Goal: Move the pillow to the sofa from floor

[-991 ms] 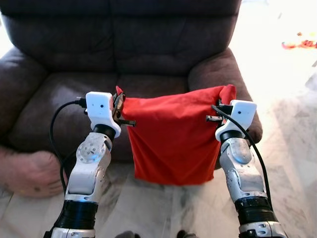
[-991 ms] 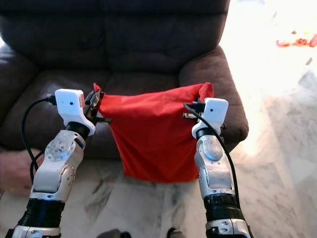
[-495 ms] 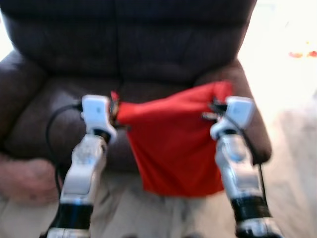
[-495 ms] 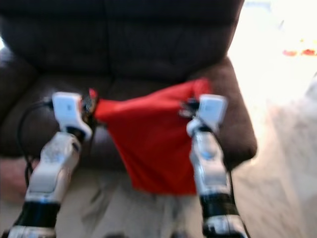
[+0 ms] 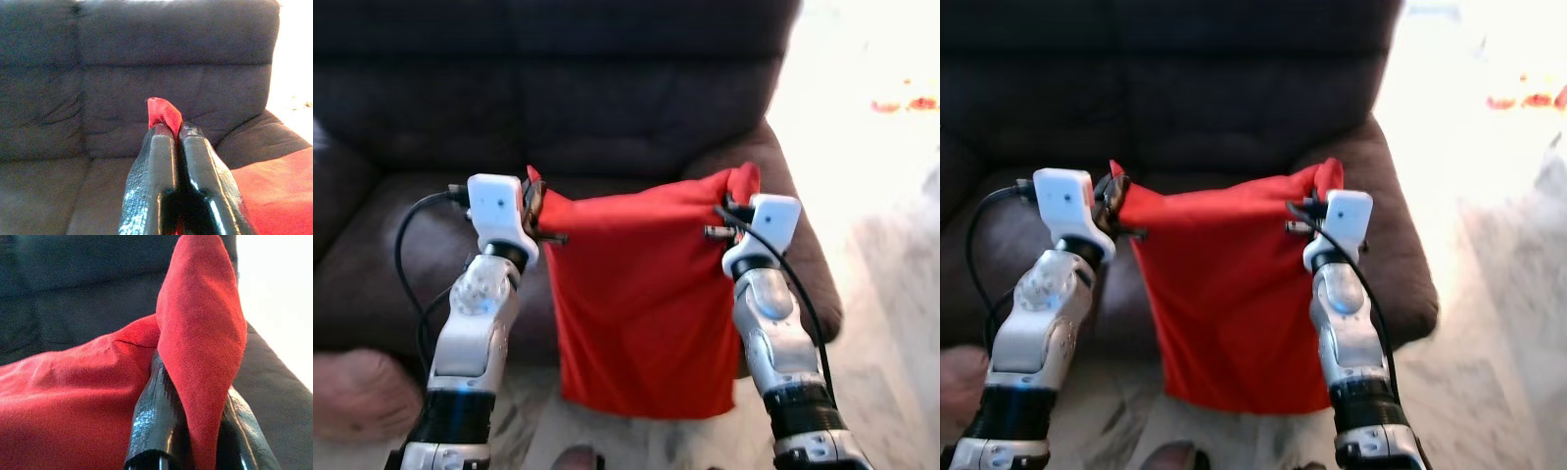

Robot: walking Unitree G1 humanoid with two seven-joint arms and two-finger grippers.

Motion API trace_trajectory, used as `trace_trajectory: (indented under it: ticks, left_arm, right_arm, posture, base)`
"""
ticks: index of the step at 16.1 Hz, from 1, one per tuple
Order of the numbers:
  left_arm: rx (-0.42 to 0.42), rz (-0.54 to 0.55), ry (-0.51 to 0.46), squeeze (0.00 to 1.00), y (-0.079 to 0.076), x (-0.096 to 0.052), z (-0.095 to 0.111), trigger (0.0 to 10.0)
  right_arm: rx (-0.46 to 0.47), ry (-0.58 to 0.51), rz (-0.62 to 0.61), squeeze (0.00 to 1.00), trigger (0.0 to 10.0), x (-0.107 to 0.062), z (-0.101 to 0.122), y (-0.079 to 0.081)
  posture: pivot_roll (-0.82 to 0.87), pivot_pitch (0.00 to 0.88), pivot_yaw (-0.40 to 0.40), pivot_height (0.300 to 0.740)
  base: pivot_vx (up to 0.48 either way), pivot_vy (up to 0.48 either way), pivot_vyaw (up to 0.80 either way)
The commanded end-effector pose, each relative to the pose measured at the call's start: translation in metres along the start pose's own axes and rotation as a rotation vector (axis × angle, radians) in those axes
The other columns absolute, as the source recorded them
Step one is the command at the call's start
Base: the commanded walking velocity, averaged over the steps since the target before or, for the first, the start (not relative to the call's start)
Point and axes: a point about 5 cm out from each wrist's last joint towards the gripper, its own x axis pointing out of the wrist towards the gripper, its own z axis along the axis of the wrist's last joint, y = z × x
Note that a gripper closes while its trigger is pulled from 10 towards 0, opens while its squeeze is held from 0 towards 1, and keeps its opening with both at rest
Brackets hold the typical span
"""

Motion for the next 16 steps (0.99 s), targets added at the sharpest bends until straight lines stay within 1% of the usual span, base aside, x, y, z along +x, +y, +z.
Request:
trace_trajectory:
  ticks: [1, 3, 4, 5, 6, 7, 9, 11, 13, 16]
  left_arm:
    - [0.004, -0.036, -0.103, 0.00, -0.009, 0.005, 0.024, 10.0]
    - [0.016, -0.052, -0.123, 0.00, -0.010, 0.010, 0.032, 10.0]
    - [0.030, -0.061, -0.140, 0.00, -0.010, 0.013, 0.038, 10.0]
    - [0.048, -0.062, -0.157, 0.00, -0.007, 0.016, 0.045, 10.0]
    - [0.056, -0.053, -0.166, 0.00, -0.005, 0.017, 0.048, 10.0]
    - [0.064, -0.039, -0.186, 0.00, 0.000, 0.019, 0.055, 10.0]
    - [0.063, -0.027, -0.207, 0.00, 0.003, 0.021, 0.063, 10.0]
    - [0.070, -0.020, -0.243, 0.00, 0.006, 0.025, 0.074, 10.0]
    - [0.075, -0.017, -0.266, 0.00, 0.006, 0.027, 0.081, 10.0]
    - [0.080, 0.006, -0.305, 0.00, 0.009, 0.030, 0.092, 10.0]
  right_arm:
    - [-0.009, -0.133, -0.039, 0.00, 10.0, 0.003, 0.028, -0.012]
    - [-0.009, -0.170, -0.046, 0.00, 10.0, 0.008, 0.040, -0.013]
    - [-0.012, -0.202, -0.050, 0.00, 10.0, 0.013, 0.051, -0.014]
    - [-0.013, -0.234, -0.050, 0.00, 10.0, 0.018, 0.062, -0.015]
    - [-0.015, -0.248, -0.046, 0.00, 10.0, 0.021, 0.067, -0.015]
    - [-0.011, -0.275, -0.037, 0.00, 10.0, 0.025, 0.077, -0.014]
    - [-0.010, -0.309, -0.029, 0.00, 10.0, 0.029, 0.090, -0.013]
    - [-0.004, -0.365, -0.008, 0.00, 10.0, 0.036, 0.112, -0.008]
    - [-0.013, -0.393, 0.022, 0.00, 10.0, 0.040, 0.124, -0.003]
    - [-0.005, -0.421, 0.046, 0.00, 10.0, 0.042, 0.134, 0.002]
  posture:
    - [0.17, 0.128, 0.007, 0.740]
    - [0.17, 0.131, 0.010, 0.740]
    - [0.17, 0.132, 0.012, 0.740]
    - [0.17, 0.133, 0.012, 0.740]
    - [0.17, 0.133, 0.012, 0.740]
    - [0.17, 0.133, 0.013, 0.740]
    - [0.17, 0.132, 0.013, 0.740]
    - [0.17, 0.132, 0.014, 0.740]
    - [0.17, 0.131, 0.011, 0.740]
    - [0.18, 0.133, 0.005, 0.740]
  base:
    - [0.292, 0.000, 0.00]
    - [0.292, 0.000, 0.00]
    - [0.289, 0.000, 0.00]
    - [0.285, 0.000, 0.00]
    - [0.285, 0.000, 0.00]
    - [0.262, 0.000, 0.00]
    - [0.244, 0.000, 0.00]
    - [0.247, 0.000, 0.00]
    - [0.249, 0.000, 0.00]
    - [0.247, 0.000, 0.00]
